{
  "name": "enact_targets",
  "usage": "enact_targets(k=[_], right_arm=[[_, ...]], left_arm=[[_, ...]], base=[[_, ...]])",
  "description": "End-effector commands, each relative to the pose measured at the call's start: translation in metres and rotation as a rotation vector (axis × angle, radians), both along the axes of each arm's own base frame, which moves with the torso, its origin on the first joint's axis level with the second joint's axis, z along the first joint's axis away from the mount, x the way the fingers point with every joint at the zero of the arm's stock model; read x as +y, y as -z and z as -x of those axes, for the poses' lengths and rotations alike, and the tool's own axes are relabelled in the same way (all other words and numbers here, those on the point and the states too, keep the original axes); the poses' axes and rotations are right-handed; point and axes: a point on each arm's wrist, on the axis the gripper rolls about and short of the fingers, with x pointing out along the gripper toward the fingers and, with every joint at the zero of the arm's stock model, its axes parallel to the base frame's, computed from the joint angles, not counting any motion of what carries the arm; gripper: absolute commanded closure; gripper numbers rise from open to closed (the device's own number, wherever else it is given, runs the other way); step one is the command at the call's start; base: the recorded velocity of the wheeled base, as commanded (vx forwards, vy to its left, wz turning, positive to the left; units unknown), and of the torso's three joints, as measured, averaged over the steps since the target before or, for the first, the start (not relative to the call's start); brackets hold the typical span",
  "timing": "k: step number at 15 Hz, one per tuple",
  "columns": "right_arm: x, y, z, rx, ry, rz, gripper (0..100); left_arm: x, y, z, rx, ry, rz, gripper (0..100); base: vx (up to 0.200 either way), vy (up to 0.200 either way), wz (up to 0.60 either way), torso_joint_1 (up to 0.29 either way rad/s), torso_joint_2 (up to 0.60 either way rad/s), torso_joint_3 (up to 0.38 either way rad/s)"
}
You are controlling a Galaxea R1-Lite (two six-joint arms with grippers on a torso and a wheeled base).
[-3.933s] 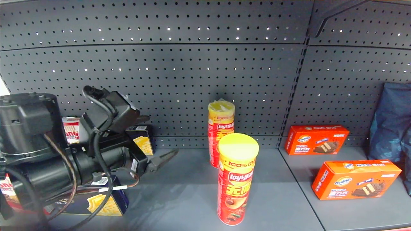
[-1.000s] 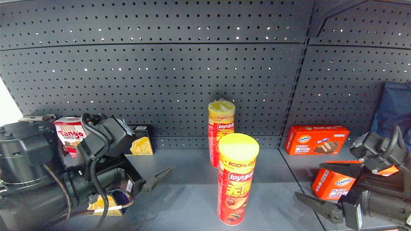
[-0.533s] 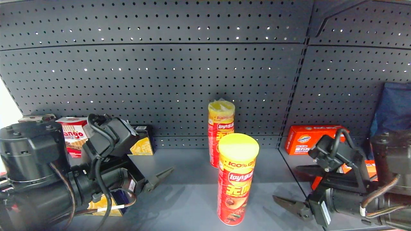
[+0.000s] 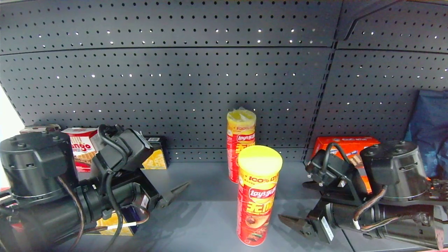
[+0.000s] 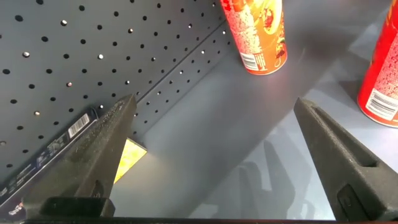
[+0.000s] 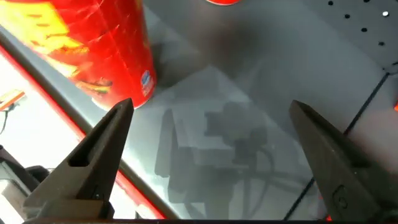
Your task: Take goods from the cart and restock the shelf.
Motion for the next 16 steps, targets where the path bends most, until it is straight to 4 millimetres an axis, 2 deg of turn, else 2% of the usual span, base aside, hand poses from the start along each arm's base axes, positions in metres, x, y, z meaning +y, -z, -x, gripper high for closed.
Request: enact_targets(k=[1, 12, 16], right_arm=[[0.006, 0.005, -0.004, 0.015, -0.003, 0.017, 0], [0.025, 0.014, -0.005, 0.037, -0.057, 0.038, 0], [0.025, 0.014, -0.005, 0.032, -0.057, 0.033, 0]], left_arm=[[0.000, 0.001, -0.001, 0.003, 0.000, -0.001, 0], [0.001, 0.003, 0.000, 0.008, -0.005, -0.004, 0], [0.003, 0.004, 0.000, 0.011, -0.012, -0.005, 0]], base=[[0.000, 0.000, 0.00, 0.000, 0.00, 0.000], [0.000, 0.000, 0.00, 0.000, 0.00, 0.000], [0.000, 0.000, 0.00, 0.000, 0.00, 0.000]])
